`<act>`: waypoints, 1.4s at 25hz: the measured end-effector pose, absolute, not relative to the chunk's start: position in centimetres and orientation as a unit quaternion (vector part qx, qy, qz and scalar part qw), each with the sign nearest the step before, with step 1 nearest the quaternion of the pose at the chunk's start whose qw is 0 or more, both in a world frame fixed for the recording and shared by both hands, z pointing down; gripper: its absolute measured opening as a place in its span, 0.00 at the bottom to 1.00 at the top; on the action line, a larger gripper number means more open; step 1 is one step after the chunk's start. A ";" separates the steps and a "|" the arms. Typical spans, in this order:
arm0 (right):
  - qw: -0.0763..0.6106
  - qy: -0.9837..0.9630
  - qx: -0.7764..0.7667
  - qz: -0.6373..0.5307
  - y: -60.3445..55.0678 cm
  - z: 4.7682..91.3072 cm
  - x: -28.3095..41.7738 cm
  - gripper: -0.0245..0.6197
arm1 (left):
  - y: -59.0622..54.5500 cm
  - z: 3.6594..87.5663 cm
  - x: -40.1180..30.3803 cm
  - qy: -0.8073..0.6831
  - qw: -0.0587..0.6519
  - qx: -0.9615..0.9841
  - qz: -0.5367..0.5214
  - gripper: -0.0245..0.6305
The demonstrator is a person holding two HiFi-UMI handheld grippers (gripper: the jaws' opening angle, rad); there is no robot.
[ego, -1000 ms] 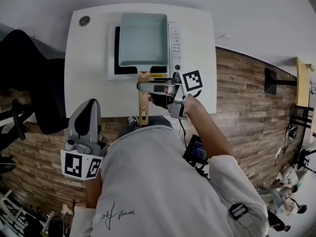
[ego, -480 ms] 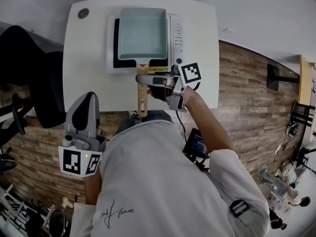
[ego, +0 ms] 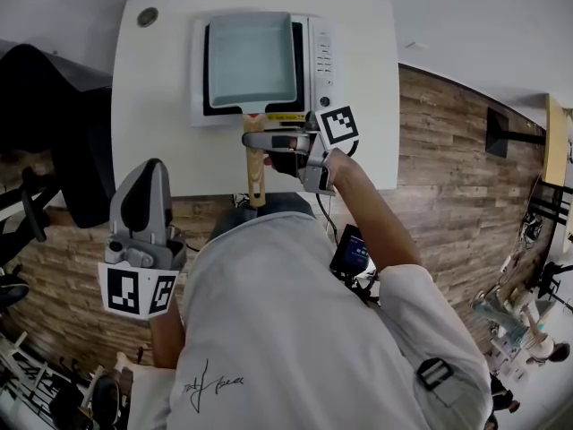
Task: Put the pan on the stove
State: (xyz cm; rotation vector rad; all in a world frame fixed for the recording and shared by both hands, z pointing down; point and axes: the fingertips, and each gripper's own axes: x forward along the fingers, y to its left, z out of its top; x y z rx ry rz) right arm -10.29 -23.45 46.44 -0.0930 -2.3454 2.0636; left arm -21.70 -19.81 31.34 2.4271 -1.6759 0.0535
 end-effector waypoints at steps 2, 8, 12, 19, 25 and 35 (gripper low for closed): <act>0.005 -0.749 -0.031 0.662 -23.5 46.5 -10.3 0.30 | -19.7 31.4 -21.6 -0.565 0.097 0.819 0.018 0.12; 0.006 -0.749 -0.032 0.661 -23.6 47.1 -10.1 0.29 | -19.3 31.7 -21.4 -0.564 0.100 0.819 0.019 0.12; 0.005 -0.750 -0.027 0.661 -23.7 47.9 -10.1 0.29 | -19.1 31.8 -21.5 -0.566 0.101 0.818 0.021 0.12; -0.013 -0.741 -0.016 0.672 -24.0 48.4 -10.0 0.29 | -18.6 32.4 -21.1 -0.562 0.111 0.820 0.016 0.12; -0.065 -0.726 -0.006 0.685 -24.4 47.8 -9.7 0.34 | -17.8 32.6 -20.9 -0.556 0.113 0.823 0.012 0.12; -0.061 -0.738 0.075 0.668 -23.8 48.8 -7.8 0.35 | -16.3 32.8 -21.7 -0.541 0.111 0.834 0.007 0.12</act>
